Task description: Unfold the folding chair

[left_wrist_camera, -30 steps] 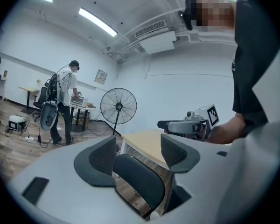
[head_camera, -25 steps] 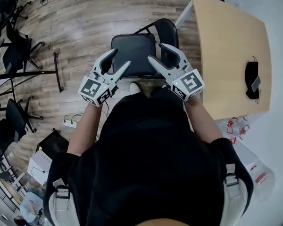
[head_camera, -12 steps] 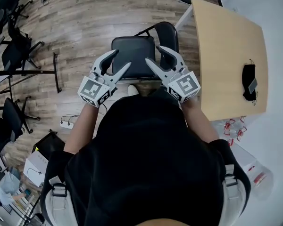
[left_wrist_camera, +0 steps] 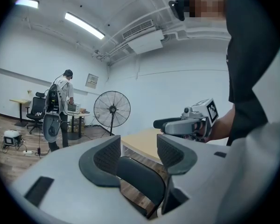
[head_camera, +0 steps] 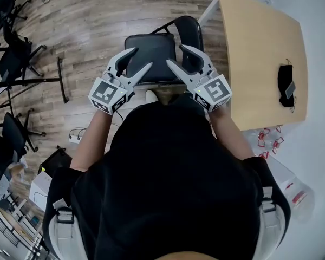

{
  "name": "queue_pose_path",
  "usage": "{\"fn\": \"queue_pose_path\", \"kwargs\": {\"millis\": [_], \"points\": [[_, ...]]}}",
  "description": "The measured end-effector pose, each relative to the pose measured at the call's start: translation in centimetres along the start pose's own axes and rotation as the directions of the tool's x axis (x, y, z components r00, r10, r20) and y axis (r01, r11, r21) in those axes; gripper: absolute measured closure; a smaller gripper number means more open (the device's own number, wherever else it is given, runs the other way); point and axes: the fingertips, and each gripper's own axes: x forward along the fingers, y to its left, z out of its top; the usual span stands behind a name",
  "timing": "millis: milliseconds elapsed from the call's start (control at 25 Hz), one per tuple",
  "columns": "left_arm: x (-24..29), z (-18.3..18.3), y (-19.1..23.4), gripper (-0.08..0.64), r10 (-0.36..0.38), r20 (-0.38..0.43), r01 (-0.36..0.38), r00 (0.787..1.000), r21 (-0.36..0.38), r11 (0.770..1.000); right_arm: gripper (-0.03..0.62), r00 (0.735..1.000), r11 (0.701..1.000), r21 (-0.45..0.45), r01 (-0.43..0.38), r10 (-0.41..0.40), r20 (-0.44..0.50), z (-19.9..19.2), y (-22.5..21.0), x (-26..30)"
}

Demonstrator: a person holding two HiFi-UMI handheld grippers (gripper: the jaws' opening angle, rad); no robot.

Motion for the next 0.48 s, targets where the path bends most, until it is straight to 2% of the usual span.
{"fn": "queue_pose_path", "kwargs": {"millis": [480], "points": [[0.73,-0.43,-0.6,0.33,-0.01,-0.017,0.01,1.0,-0.007,1.0,0.37,1.0,1.0,0.018,-0.004,0.004,-0.017,-0.43,-0.3,-0.79]]}}
